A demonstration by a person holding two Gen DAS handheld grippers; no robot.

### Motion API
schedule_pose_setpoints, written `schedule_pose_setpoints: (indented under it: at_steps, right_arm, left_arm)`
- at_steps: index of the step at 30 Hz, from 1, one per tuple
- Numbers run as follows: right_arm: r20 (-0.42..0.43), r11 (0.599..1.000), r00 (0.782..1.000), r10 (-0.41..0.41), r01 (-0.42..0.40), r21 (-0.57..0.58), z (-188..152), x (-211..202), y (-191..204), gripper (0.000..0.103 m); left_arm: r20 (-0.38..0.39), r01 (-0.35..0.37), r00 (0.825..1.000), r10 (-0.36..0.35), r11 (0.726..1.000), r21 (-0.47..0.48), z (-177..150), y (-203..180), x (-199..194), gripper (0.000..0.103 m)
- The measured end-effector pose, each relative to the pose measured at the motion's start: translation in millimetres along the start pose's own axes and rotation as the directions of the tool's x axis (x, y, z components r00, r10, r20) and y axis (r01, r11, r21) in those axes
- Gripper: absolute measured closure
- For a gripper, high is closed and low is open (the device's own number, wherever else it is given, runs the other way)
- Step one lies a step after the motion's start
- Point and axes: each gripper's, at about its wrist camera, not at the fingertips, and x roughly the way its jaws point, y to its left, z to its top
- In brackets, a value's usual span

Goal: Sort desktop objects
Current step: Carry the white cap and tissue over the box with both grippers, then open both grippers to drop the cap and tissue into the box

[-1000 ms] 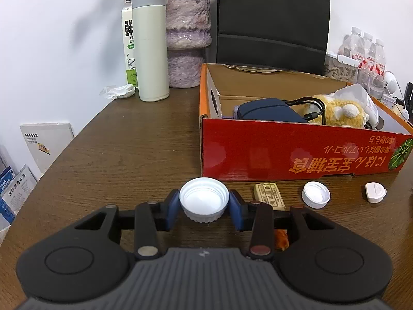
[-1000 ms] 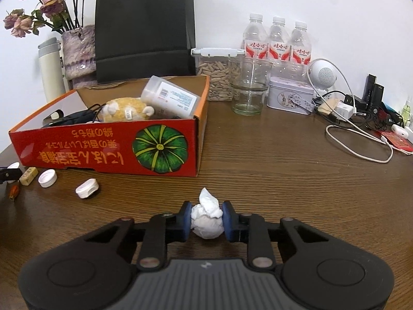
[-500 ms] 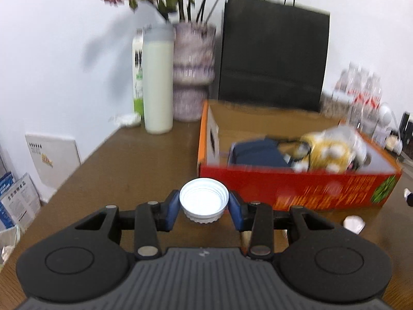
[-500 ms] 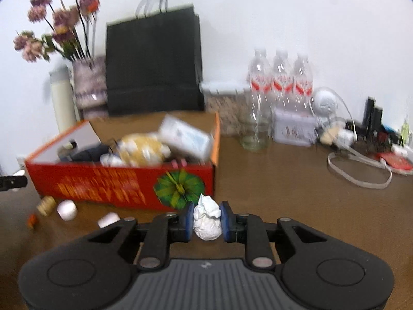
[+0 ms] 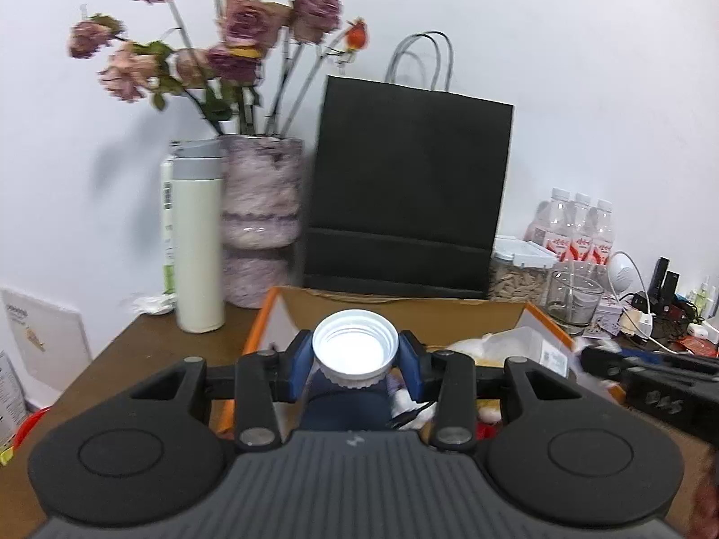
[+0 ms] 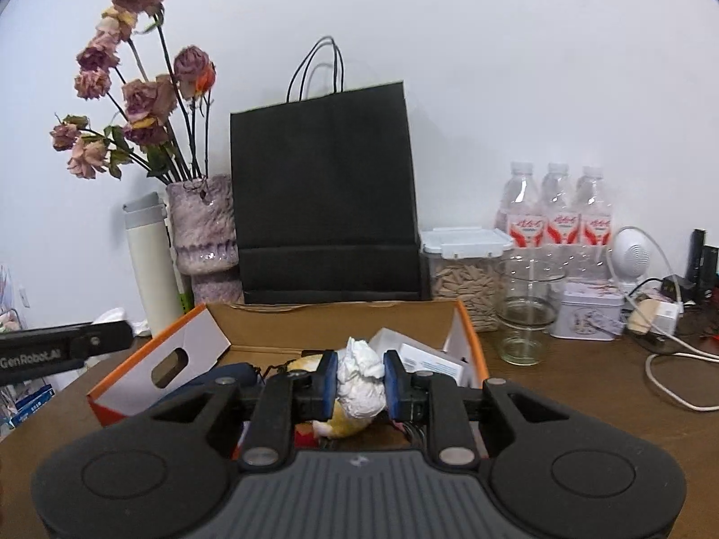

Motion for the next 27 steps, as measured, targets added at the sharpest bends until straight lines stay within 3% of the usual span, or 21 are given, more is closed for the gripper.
schedule_pose_setpoints:
  at_steps: [4,15,19,27]
  right_arm:
    - [-0.030,1.000,1.000,-0.003,0.002,-0.012,-0.4,25.0,2.0,0.083]
    - [-0.120,0.998,0.992,-0.048,0.043,-0.044,-13.7,69.8,-14.9,0.083]
    - [-0.140,0.997,0.989,-0.056,0.048,-0.064,-19.9,73.1,-12.2,0.083]
    - [-0.156,0.996,0.986,-0.059,0.048,-0.074,-24.7,73.2,-11.7,0.078]
  left_arm:
    - [-0.008,0.019,1.000,-0.019,0.999,0.027,0.2,-12.4,22.0,0.062]
    - [-0.079,-0.001,0.997,0.009,0.995,0.104,-12.9,-20.2,78.5,0.062]
    - [-0.123,0.011,0.992,0.003,0.994,0.108,-21.1,-20.7,84.5,0.062]
    - [-0.132,-0.004,0.991,0.020,0.993,0.119,-25.9,-21.2,86.7,0.059]
